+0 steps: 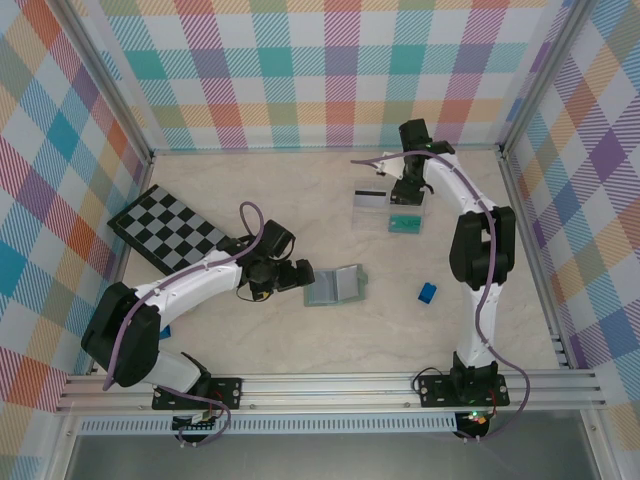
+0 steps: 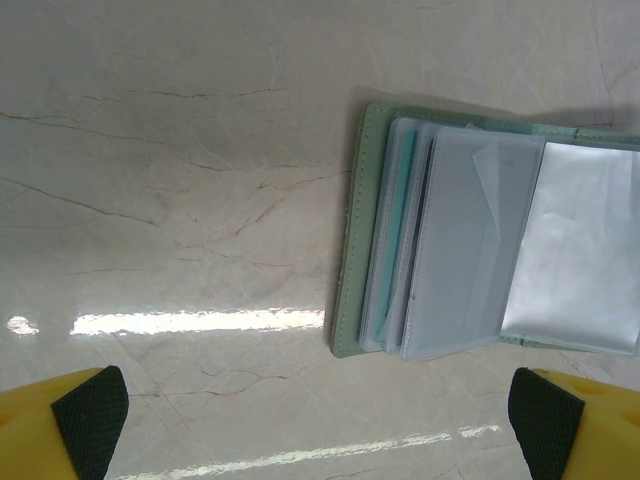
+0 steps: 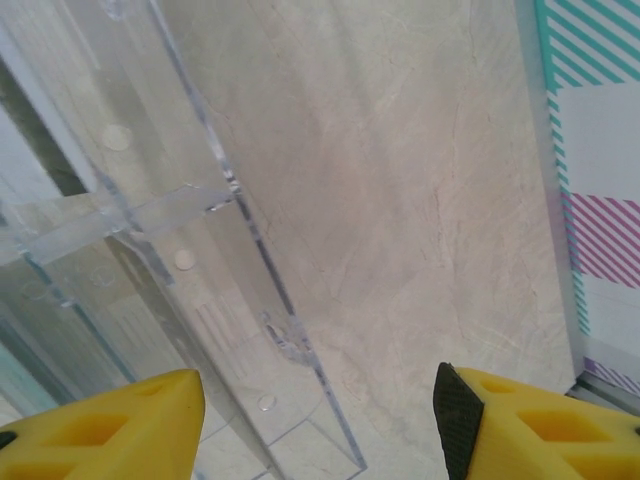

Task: Take the credit cards out of the card holder

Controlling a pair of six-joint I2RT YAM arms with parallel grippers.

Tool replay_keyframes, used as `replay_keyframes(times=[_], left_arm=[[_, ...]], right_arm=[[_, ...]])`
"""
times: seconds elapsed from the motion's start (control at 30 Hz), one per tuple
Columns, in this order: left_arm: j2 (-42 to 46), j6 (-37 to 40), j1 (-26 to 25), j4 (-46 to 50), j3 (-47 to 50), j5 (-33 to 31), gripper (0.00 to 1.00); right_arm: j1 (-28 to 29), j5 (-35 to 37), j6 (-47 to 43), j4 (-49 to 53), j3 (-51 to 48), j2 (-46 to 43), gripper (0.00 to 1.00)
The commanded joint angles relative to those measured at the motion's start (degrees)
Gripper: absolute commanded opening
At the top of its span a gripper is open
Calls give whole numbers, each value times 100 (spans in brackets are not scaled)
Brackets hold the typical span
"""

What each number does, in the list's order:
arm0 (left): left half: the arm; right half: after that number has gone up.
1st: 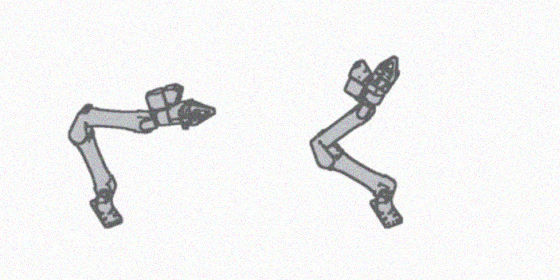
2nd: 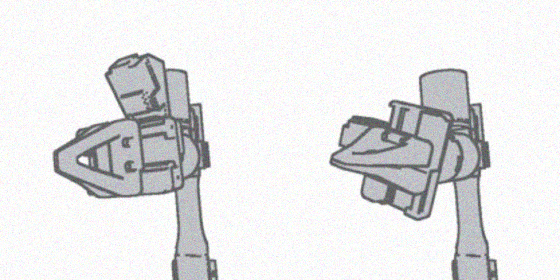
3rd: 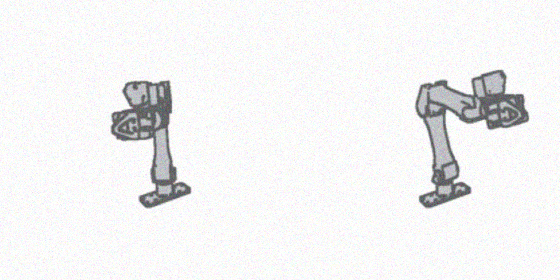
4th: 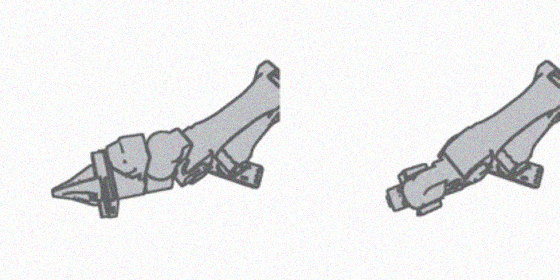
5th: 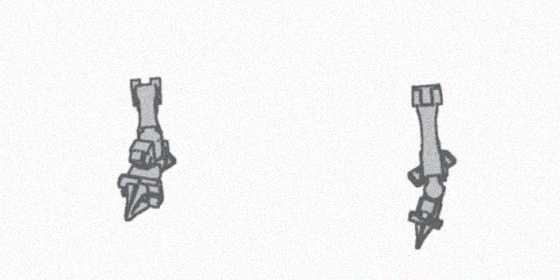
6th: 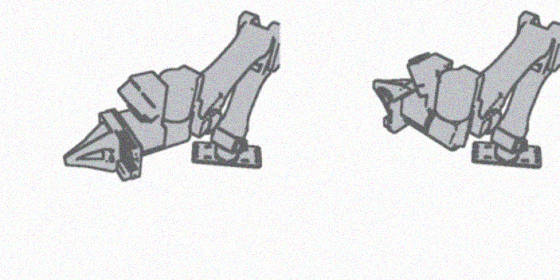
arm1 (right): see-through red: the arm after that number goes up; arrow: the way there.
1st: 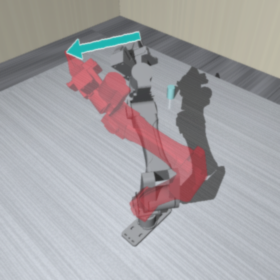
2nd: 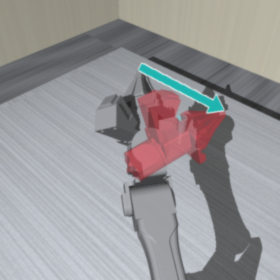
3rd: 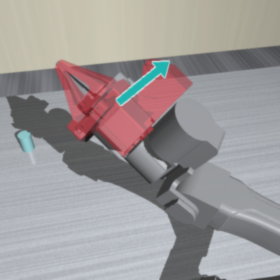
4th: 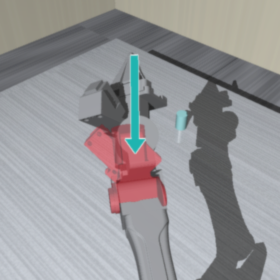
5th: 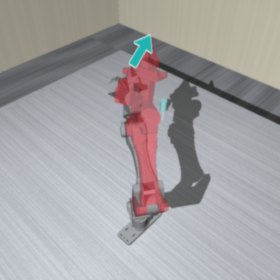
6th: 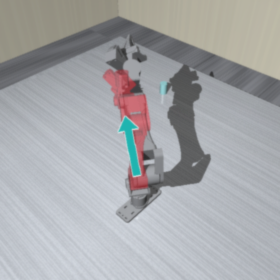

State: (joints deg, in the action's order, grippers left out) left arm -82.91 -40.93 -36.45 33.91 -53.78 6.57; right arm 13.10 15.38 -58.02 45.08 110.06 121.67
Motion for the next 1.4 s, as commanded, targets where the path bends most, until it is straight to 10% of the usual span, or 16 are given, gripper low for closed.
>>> replay_keyframes(times=[0.0,0.77,1.37], left_arm=[[73,-69,42,-27,104,43,100],[113,-416,24,-584,201,516,100],[-157,-1162,446,-853,131,476,100]], right_arm=[[-36,-481,363,479,297,-550,64],[681,-2910,6668,125,-2780,-4386,68],[2686,-2862,8843,-790,-4571,-3473,64]])
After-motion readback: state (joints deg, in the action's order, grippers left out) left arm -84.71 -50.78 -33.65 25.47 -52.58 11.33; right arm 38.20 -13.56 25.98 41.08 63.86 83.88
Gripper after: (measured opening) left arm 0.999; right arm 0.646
